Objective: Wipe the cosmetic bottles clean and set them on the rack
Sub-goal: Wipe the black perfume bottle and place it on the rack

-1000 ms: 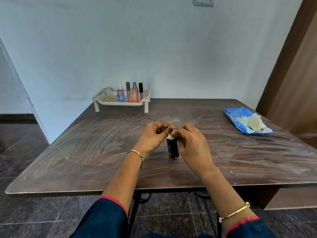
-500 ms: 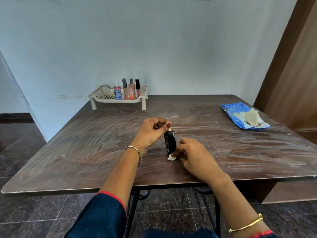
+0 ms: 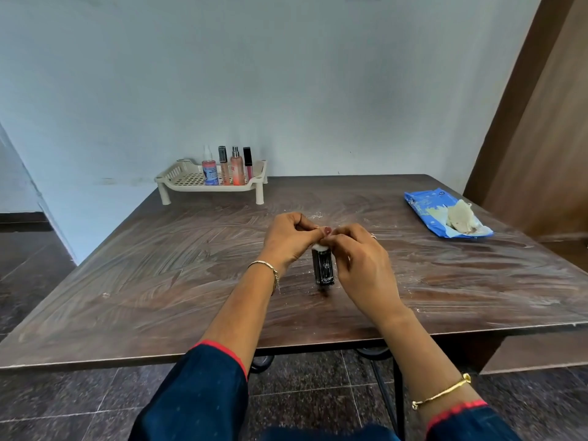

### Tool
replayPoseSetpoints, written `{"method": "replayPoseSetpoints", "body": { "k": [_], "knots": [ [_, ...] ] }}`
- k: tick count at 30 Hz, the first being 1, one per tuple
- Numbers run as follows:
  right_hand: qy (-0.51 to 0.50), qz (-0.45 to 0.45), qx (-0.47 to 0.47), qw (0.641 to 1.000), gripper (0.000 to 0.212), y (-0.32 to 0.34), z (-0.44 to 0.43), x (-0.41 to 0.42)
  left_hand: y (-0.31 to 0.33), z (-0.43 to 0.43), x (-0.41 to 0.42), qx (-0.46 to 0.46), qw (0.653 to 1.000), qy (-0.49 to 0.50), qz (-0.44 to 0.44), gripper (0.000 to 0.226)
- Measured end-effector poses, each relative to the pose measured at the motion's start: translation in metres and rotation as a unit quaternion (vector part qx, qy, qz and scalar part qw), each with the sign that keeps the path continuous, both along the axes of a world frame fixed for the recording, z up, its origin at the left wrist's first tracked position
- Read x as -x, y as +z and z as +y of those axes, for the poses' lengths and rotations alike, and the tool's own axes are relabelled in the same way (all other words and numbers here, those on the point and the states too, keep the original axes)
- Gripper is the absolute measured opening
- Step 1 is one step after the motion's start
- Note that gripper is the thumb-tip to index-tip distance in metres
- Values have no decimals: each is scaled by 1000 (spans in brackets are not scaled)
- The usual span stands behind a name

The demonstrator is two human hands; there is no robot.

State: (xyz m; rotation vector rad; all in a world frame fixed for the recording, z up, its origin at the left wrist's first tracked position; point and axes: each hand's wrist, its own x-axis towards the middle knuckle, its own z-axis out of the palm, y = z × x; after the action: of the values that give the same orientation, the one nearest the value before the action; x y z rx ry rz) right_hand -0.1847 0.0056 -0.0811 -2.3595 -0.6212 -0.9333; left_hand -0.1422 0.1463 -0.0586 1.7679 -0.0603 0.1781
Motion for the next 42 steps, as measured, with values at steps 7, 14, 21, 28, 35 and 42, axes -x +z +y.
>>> {"method": "replayPoseSetpoints", "body": {
  "k": [7, 14, 21, 28, 35, 42],
  "knots": [
    [17, 30, 31, 999, 22, 1, 1, 1, -6, 2, -6, 8, 1000, 0, 18, 18],
    [48, 110, 71, 990, 21, -8, -10, 16, -5, 0, -9, 10, 999, 0, 35, 19],
    [57, 124, 78, 988, 23, -6, -14, 17, -3, -1, -9, -6, 999, -11, 36, 24],
    [10, 40, 18, 999, 20, 10, -4, -1, 6, -4, -7, -21, 999, -27, 38, 24],
    [41, 87, 44, 994, 23, -15, -11, 19, 5, -4, -9, -2, 998, -42, 56, 23],
    [58, 120, 68, 989, 24, -4, -17, 10, 8, -2, -8, -9, 995, -61, 74, 23]
  ]
}}
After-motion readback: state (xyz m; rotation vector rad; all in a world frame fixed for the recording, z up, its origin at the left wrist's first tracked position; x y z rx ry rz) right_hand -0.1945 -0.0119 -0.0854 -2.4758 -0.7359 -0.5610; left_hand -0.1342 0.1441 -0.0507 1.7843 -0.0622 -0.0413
